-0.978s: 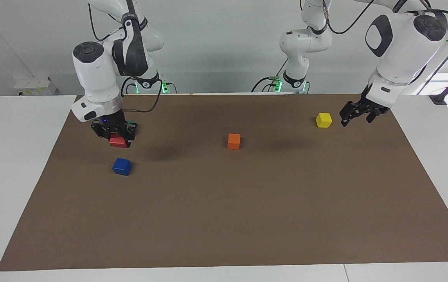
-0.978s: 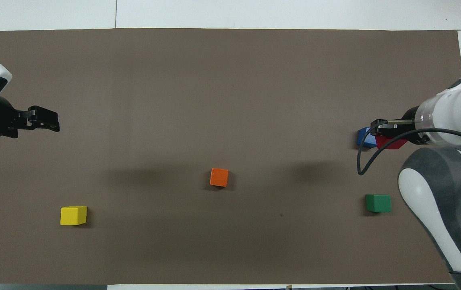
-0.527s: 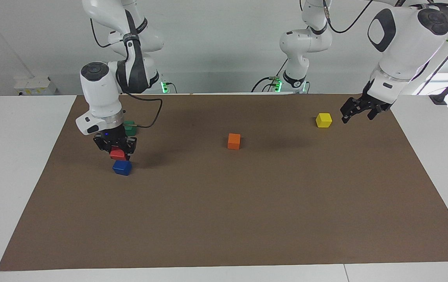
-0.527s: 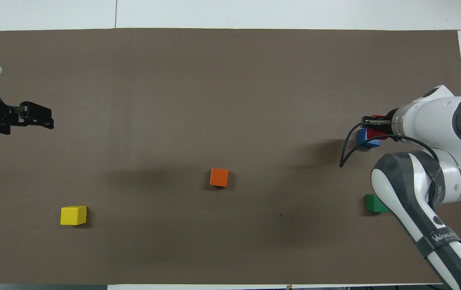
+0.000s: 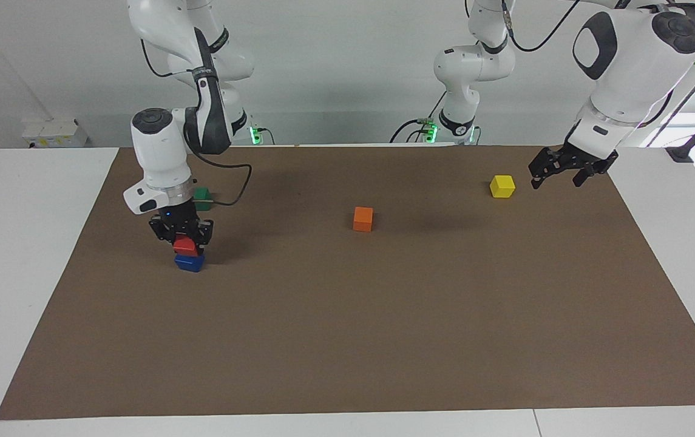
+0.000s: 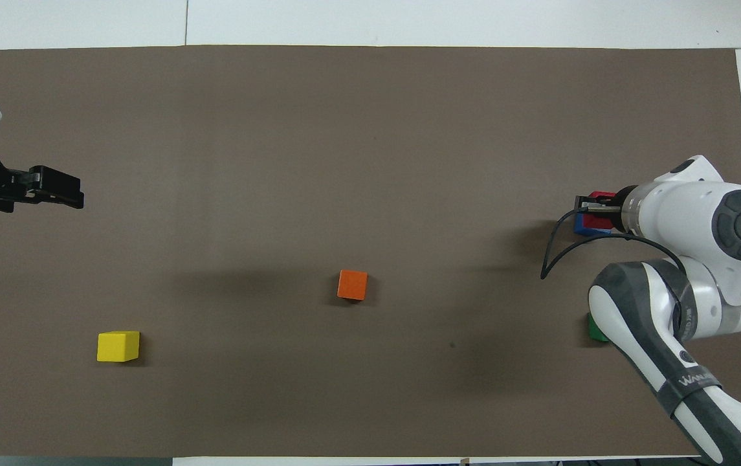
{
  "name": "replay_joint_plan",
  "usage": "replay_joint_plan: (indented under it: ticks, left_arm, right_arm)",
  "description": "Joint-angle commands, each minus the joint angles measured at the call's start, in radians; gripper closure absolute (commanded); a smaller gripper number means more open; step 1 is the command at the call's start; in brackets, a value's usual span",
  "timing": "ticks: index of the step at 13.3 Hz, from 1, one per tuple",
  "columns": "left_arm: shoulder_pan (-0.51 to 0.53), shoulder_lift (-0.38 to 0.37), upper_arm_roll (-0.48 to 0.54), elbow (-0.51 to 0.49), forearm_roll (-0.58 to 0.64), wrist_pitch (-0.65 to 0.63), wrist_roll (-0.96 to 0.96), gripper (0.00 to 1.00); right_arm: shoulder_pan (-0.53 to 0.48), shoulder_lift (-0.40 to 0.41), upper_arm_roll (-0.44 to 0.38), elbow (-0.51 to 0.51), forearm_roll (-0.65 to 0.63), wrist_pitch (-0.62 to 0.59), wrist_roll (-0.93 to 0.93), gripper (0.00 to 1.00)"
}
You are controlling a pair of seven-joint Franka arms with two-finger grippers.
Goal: Transfer red block to right arm and stack on blue block
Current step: 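Lower the red block onto the blue block with the right gripper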
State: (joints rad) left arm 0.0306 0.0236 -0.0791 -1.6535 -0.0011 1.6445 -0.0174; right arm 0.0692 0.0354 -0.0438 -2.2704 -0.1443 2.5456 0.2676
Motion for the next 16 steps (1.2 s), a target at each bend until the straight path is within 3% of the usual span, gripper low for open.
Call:
replay_joint_plan:
  ticks: [1, 15, 16]
  left_arm:
    - [0.005, 0.009, -0.008, 0.029, 0.021, -0.031, 0.014, 0.00]
    - [-0.003, -0.036, -0.008, -0.003, 0.021, -0.051, 0.013, 0.00]
    - [-0.003, -0.037, -0.008, -0.003, 0.023, -0.048, 0.010, 0.00]
  right_arm:
    - [-0.022, 0.015, 0.009, -0.018, -0.026, 0.071, 0.018, 1.00]
    - [-0.054, 0.052, 0.010, -0.024, -0.026, 0.128, 0.088, 1.00]
    - [-0.054, 0.050, 0.010, -0.024, -0.026, 0.128, 0.102, 0.85]
